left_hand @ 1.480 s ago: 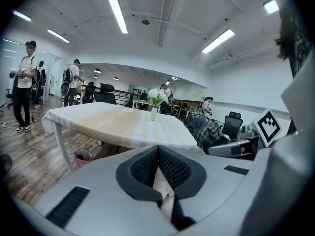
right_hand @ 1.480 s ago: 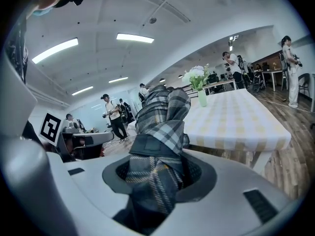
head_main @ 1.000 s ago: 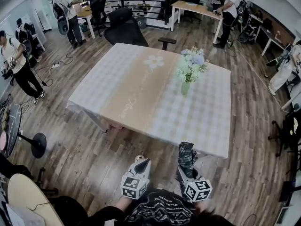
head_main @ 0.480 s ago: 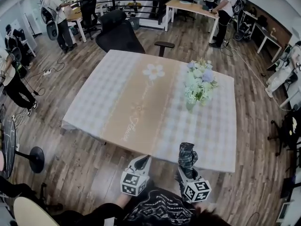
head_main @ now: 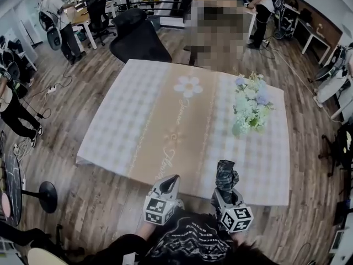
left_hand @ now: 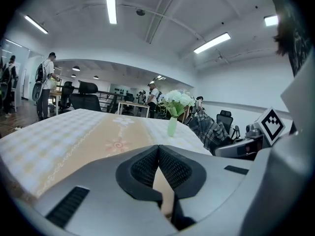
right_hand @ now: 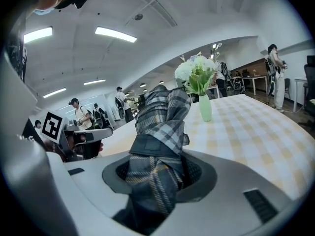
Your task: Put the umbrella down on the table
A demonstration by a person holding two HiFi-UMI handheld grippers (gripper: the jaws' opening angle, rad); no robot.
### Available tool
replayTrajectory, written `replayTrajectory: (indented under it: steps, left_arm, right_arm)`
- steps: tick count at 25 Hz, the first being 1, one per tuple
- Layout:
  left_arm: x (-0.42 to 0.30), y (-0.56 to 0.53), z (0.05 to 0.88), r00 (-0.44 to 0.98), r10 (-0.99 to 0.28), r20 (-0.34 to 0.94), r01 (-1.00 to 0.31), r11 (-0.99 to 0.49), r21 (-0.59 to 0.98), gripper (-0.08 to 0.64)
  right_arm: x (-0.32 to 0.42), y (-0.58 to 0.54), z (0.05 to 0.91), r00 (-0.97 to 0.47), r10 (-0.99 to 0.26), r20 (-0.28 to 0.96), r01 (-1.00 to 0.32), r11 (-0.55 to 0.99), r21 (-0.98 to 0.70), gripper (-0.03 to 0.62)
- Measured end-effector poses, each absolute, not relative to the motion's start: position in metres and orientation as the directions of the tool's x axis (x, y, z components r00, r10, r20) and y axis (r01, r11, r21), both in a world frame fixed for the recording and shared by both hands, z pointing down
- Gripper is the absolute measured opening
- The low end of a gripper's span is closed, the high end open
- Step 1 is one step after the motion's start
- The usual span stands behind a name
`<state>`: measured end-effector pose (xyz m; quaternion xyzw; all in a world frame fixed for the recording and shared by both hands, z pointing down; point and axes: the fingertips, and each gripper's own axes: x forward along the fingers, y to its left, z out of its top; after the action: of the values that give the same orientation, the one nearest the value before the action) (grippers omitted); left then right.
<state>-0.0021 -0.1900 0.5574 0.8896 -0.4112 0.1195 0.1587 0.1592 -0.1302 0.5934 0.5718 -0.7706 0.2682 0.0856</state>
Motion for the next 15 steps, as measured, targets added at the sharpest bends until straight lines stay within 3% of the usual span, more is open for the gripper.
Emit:
replayTrajectory:
  steps: [15]
  left_arm:
    - [-0.045, -0.246, 0.565, 0.554, -0.745, 0.371, -0.831, -0.520, 0.196, 0.018]
  right_arm:
    - [0.121, -0.202, 0.587, -0.396, -0.806, 0.439, -0.909, 0.275, -0.315, 0.183]
